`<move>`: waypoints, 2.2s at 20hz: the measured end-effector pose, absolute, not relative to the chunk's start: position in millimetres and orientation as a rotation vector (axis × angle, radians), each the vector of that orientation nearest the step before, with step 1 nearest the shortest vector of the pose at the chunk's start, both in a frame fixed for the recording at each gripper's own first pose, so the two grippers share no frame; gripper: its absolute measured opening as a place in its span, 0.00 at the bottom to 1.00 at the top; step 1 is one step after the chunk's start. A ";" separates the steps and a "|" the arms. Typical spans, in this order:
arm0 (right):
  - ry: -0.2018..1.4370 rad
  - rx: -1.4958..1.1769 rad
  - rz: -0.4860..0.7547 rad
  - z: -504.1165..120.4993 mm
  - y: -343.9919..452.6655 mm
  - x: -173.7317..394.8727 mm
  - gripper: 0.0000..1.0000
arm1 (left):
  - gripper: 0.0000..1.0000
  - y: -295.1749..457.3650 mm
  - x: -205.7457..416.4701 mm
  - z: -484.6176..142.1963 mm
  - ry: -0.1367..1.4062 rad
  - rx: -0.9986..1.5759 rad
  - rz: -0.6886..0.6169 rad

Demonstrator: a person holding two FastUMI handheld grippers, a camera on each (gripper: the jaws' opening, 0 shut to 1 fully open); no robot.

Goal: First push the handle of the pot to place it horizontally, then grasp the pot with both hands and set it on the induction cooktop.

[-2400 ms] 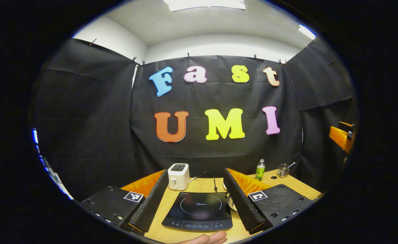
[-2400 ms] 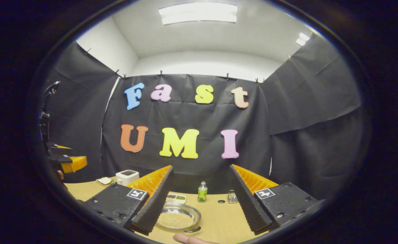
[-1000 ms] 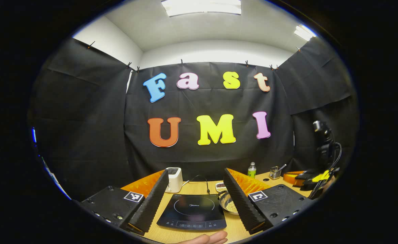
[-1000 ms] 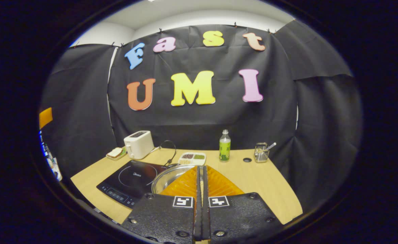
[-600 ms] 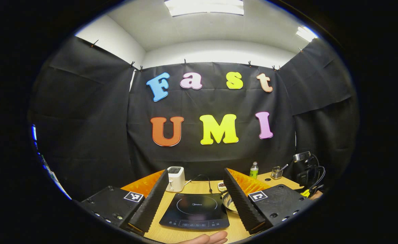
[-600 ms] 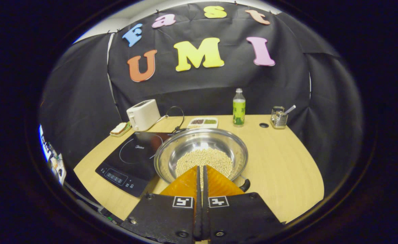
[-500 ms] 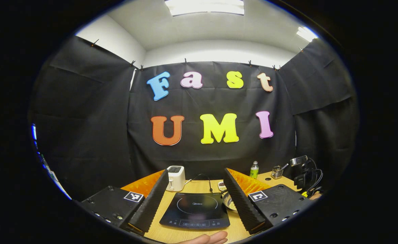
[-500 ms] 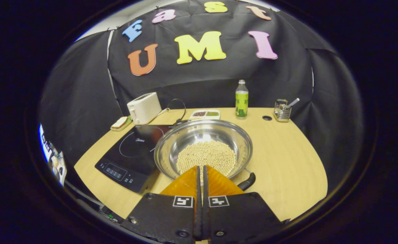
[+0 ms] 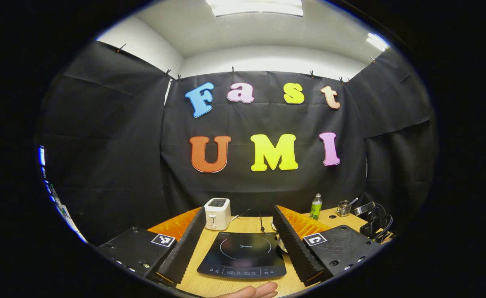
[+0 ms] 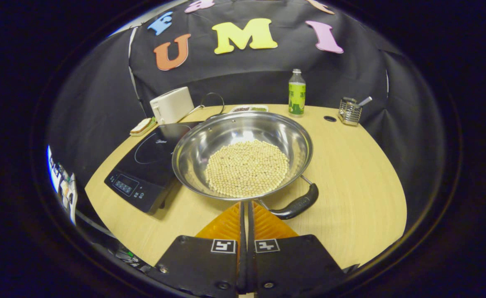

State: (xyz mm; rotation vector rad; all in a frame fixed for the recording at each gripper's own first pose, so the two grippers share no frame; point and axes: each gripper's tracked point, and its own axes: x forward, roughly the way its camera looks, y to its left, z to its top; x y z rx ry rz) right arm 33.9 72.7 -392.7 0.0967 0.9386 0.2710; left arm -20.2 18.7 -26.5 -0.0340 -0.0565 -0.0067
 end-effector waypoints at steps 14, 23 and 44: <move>0.940 0.155 0.328 -398.8 44.7 45.3 0.04 | 1.00 -3.1 21.9 -38.6 -0.025 -0.083 -0.033; 0.922 0.080 0.262 -407.6 3.8 82.3 0.04 | 0.95 -17.8 63.6 -45.6 0.010 -0.071 -0.050; 0.854 0.092 0.123 -408.3 -40.0 154.1 0.04 | 0.95 -68.6 169.9 -183.3 0.353 -0.123 -0.128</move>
